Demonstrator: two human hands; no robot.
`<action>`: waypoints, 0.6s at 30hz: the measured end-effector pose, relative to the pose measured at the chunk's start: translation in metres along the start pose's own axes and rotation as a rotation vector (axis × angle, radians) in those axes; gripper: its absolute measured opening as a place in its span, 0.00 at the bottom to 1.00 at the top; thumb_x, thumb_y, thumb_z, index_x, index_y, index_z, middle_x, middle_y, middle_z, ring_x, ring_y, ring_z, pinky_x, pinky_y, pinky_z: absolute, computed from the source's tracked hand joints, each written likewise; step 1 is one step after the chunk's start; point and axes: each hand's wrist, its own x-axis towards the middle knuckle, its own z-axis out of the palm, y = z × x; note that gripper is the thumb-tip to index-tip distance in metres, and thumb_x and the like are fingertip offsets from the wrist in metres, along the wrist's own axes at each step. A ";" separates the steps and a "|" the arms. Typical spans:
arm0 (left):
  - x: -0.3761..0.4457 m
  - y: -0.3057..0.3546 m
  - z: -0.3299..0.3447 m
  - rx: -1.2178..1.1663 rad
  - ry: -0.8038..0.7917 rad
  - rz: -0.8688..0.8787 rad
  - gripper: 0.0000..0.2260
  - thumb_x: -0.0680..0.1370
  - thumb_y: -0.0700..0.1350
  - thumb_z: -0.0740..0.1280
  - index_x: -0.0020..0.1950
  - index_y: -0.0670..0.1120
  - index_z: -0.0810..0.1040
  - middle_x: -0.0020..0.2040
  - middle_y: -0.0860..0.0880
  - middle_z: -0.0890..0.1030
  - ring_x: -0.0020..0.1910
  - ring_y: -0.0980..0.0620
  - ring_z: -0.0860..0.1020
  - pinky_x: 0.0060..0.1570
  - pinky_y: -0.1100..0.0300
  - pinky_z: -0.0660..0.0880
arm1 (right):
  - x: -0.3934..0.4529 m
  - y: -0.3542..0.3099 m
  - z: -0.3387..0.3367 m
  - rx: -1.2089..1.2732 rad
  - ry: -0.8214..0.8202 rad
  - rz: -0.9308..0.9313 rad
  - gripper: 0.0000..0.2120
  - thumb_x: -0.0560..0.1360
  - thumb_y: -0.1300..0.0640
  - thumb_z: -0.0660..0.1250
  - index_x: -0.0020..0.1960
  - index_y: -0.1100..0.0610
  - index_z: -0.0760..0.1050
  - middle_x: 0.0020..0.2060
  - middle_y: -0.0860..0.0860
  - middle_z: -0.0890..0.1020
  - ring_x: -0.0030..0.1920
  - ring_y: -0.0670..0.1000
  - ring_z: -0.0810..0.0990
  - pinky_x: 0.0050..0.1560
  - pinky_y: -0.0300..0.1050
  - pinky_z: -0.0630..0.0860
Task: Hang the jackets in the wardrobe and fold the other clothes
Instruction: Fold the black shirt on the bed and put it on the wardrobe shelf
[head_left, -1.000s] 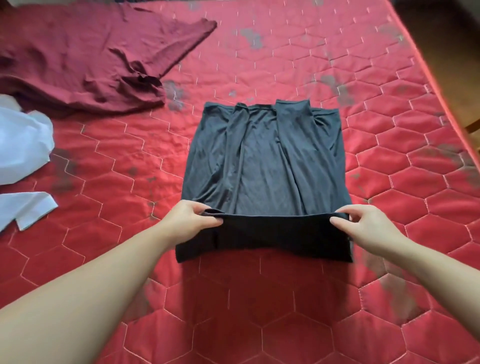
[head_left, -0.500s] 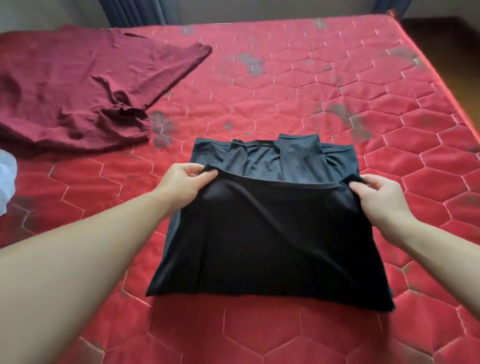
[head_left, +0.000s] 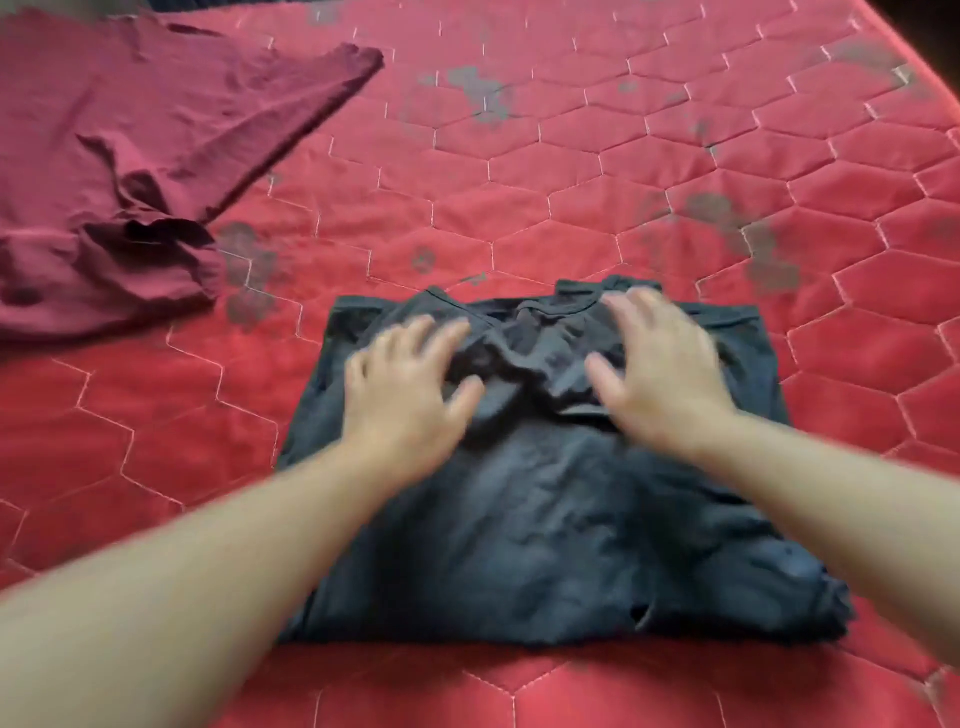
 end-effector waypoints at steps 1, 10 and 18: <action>-0.016 -0.001 0.016 0.088 -0.110 0.010 0.29 0.76 0.67 0.53 0.76 0.64 0.54 0.79 0.51 0.55 0.77 0.46 0.52 0.72 0.42 0.50 | -0.019 0.000 0.018 -0.106 -0.076 -0.091 0.31 0.76 0.42 0.61 0.76 0.50 0.59 0.76 0.54 0.60 0.75 0.56 0.58 0.74 0.57 0.55; -0.023 -0.058 0.050 0.150 -0.189 -0.165 0.38 0.67 0.76 0.34 0.76 0.66 0.38 0.80 0.55 0.39 0.78 0.50 0.38 0.73 0.37 0.41 | -0.033 0.039 0.056 -0.271 -0.177 -0.092 0.36 0.73 0.30 0.39 0.78 0.43 0.50 0.79 0.50 0.52 0.78 0.52 0.49 0.75 0.55 0.44; 0.002 -0.047 0.029 0.063 -0.026 -0.036 0.29 0.78 0.65 0.47 0.78 0.61 0.46 0.80 0.54 0.47 0.79 0.49 0.44 0.73 0.38 0.41 | -0.015 0.025 0.051 -0.245 -0.132 -0.010 0.34 0.75 0.32 0.42 0.78 0.43 0.48 0.79 0.50 0.48 0.78 0.53 0.46 0.74 0.61 0.41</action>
